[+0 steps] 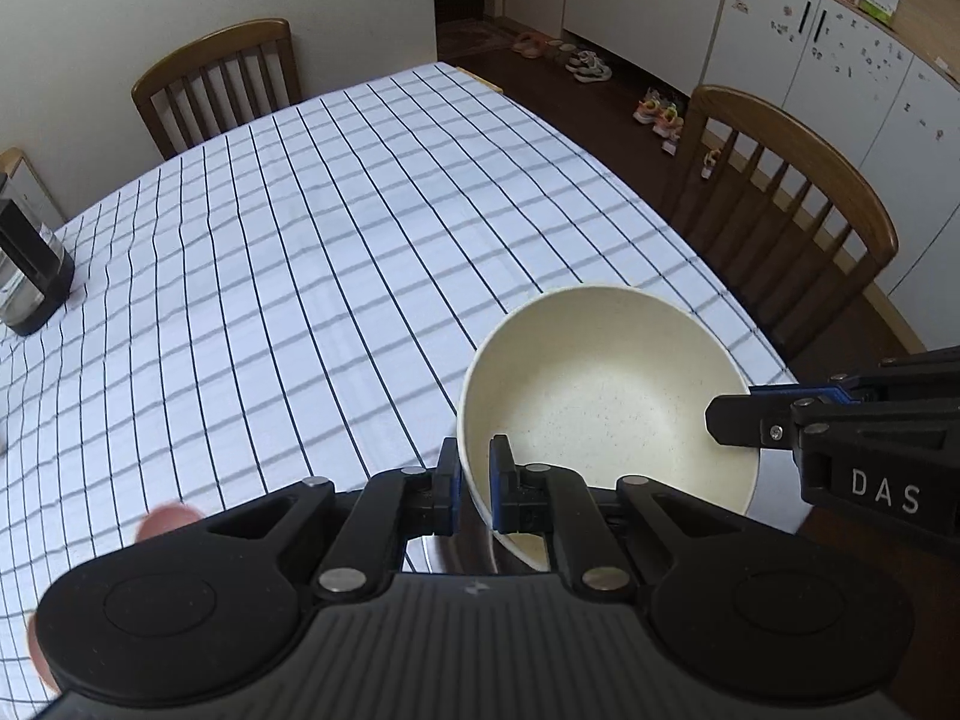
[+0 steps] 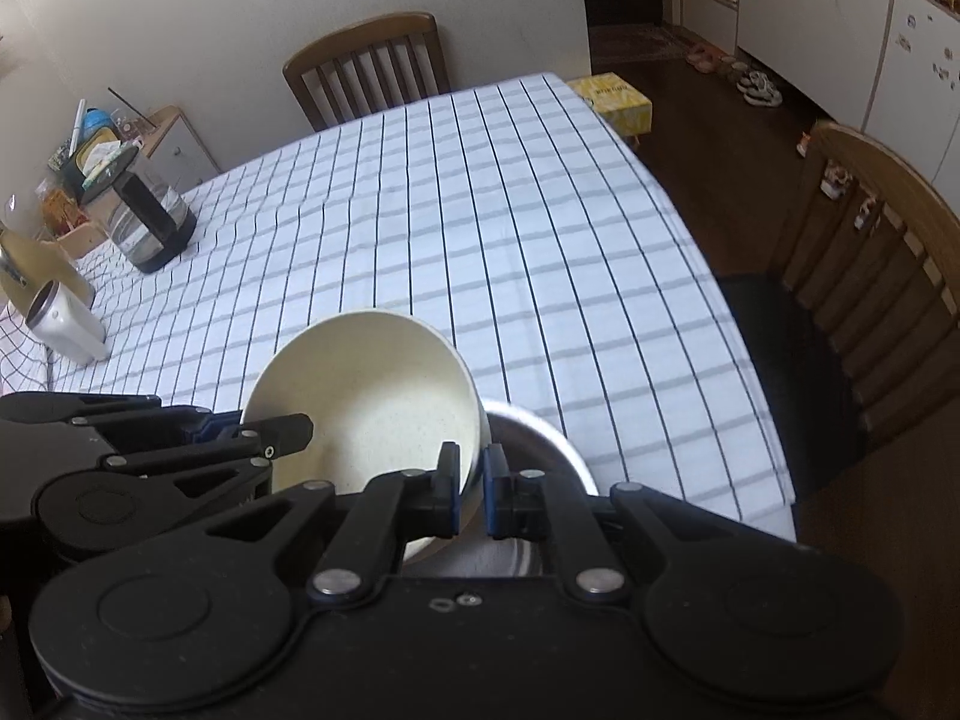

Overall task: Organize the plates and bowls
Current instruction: 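Lift the cream bowl with both grippers and carry it over the pink pot, then lower the cream bowl into the pink pot and open both grippers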

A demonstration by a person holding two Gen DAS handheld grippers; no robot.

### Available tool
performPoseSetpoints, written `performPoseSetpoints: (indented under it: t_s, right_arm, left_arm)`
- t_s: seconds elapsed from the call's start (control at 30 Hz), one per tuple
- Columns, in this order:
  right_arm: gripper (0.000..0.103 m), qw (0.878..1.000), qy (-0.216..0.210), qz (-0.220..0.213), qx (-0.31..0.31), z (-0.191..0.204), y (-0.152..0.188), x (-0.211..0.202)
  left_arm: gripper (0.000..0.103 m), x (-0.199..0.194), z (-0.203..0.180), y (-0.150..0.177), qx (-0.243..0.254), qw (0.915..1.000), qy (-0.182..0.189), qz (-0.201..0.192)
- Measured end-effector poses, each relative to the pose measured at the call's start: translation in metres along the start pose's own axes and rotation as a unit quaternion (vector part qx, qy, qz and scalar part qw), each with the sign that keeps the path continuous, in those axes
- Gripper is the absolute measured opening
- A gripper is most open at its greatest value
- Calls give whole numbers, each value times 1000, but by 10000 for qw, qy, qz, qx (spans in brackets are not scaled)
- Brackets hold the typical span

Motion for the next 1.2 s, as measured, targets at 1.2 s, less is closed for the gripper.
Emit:
performPoseSetpoints:
  t_s: [1.2]
  right_arm:
    - [8, 9974, 470, 22, -542, -10, 70, 26]
  left_arm:
    - [8, 30, -27, 54, 548, 9978, -34, -360]
Point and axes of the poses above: each gripper's, at about its wrist camera, not at the fingertips, and x roughly the way its jaws point, z to its left, y to its underside, the point moved 5 cm from there along x, roughly the way its jaws point, and after that the axes turned 4 degrees about -z, right-handed, at the moved point
